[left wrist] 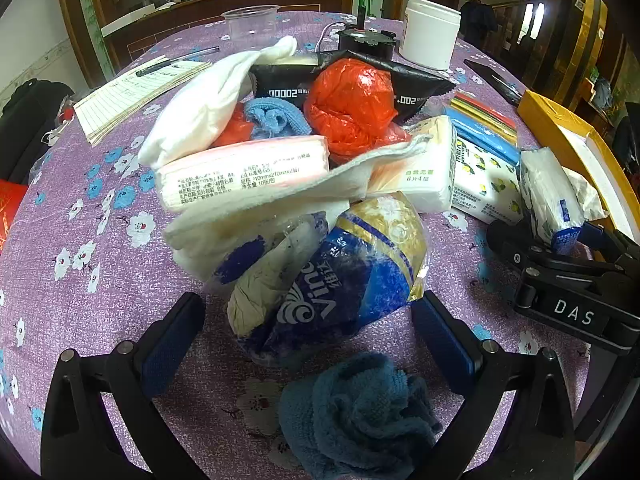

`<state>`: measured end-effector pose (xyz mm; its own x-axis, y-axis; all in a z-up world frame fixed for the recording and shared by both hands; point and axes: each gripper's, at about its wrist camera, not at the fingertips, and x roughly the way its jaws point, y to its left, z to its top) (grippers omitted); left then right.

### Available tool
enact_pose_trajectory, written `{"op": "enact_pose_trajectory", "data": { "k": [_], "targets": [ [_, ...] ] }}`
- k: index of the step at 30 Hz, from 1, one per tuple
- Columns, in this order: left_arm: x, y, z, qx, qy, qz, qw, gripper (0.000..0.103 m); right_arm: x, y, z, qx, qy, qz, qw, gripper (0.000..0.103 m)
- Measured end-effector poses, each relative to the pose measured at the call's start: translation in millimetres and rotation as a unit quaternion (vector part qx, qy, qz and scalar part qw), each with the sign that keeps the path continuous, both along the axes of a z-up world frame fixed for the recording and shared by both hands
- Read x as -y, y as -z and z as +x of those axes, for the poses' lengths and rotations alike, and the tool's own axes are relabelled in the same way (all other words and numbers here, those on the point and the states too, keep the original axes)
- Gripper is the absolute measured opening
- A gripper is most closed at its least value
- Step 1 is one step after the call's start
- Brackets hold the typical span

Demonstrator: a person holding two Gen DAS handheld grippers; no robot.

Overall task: Organize soft objects
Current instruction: 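Move the right gripper toward the blue Vinda tissue pack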

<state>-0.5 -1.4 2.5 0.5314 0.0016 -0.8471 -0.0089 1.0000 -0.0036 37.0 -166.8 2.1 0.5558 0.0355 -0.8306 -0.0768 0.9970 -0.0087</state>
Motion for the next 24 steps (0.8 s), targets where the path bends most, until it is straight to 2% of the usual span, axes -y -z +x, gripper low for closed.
{"op": "enact_pose_trajectory", "data": {
  "k": [24],
  "targets": [
    [0.0, -0.1, 0.2, 0.000, 0.000, 0.000, 1.0000, 0.103, -0.3, 0.3, 0.6, -0.002, -0.003, 0.000, 1.000, 0.103]
  ]
}}
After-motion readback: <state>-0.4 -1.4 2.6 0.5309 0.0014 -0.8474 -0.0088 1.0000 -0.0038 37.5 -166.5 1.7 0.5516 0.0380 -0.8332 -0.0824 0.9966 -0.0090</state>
